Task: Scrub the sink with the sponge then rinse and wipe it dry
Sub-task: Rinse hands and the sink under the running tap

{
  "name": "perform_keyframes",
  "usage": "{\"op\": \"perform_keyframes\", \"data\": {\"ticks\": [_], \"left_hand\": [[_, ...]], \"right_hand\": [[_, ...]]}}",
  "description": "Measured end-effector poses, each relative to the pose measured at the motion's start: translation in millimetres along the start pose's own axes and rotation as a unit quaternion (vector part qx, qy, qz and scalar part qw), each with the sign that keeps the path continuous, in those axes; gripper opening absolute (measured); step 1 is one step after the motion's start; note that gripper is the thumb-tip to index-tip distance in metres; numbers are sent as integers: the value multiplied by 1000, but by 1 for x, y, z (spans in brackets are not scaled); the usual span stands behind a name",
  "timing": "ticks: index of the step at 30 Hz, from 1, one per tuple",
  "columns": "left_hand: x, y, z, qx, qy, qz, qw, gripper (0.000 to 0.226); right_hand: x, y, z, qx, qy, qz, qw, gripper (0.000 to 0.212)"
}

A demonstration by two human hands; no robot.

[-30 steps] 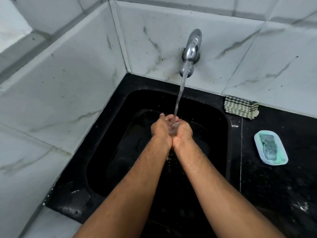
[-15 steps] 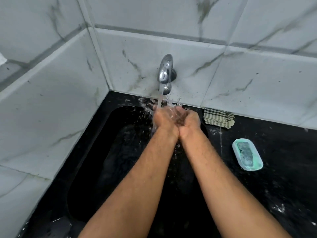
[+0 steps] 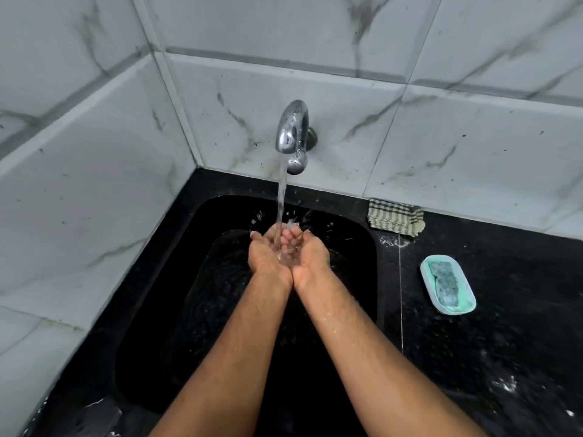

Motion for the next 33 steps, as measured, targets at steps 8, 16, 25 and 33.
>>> {"op": "perform_keyframes", "data": {"ticks": [8,16,25,33], "left_hand": [[10,4,6,-30,-11,18,999,48],[7,4,-9,22,-82,23,996,34],[41,-10,-36,82,-110,-10,991,33],[98,10,22,-4,-81,87,993,56]], "right_hand": [[7,12,19,-44,-109,41,992,24],[21,-6,10,-40,-141,55,988,11],[53,-10,21,66,110,-10,992,22],[30,10,84,-25,-40,-2,999,39]]}}
Point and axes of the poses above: each hand's wrist, its own y-axis away from the middle knuckle, its own z-axis out of the palm, x = y × z, the point moved 5 cm from there along -y, towards the middle knuckle, and after that the axes turned 9 degrees about x, right-handed, at the moved point
